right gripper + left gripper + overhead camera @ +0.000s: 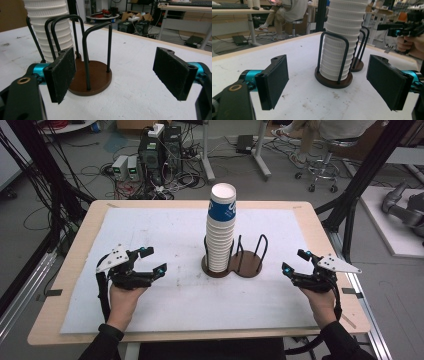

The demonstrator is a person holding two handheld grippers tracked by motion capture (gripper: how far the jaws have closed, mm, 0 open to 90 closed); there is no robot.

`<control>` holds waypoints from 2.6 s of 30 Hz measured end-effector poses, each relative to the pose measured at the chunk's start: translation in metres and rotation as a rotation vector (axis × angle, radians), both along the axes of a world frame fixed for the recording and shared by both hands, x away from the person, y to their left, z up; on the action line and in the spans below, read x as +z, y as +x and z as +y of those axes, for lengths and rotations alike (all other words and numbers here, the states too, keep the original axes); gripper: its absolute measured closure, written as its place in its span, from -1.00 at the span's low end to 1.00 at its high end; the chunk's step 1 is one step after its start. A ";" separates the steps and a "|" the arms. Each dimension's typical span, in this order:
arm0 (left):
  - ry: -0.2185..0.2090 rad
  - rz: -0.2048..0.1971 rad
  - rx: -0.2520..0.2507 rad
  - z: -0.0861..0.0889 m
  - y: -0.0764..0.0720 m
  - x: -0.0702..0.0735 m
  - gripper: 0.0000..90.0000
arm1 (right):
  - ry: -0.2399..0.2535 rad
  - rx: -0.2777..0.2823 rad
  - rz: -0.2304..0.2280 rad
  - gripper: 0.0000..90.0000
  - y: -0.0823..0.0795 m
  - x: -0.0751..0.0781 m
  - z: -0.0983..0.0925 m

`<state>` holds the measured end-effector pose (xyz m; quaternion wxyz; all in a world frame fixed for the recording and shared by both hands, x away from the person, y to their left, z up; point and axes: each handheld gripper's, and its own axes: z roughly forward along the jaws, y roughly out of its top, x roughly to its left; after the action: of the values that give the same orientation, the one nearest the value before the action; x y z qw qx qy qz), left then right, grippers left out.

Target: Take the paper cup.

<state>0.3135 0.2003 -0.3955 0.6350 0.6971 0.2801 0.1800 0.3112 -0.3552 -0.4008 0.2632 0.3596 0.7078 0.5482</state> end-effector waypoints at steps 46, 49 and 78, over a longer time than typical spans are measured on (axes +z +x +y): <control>0.032 0.014 -0.095 -0.059 0.032 0.035 -0.82 | -0.023 -0.007 -0.055 -0.58 -0.011 0.005 -0.003; 0.041 0.014 -0.113 -0.068 0.040 0.039 -0.84 | -0.024 -0.005 -0.053 -0.58 -0.010 0.005 -0.002; 0.049 -0.014 -0.224 -0.132 0.087 0.064 -0.85 | -0.021 0.004 -0.056 -0.58 -0.008 0.005 0.000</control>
<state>0.4009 0.0683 -0.3317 0.6360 0.7380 0.1914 0.1194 0.3029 -0.3551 -0.3956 0.2854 0.3401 0.7065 0.5511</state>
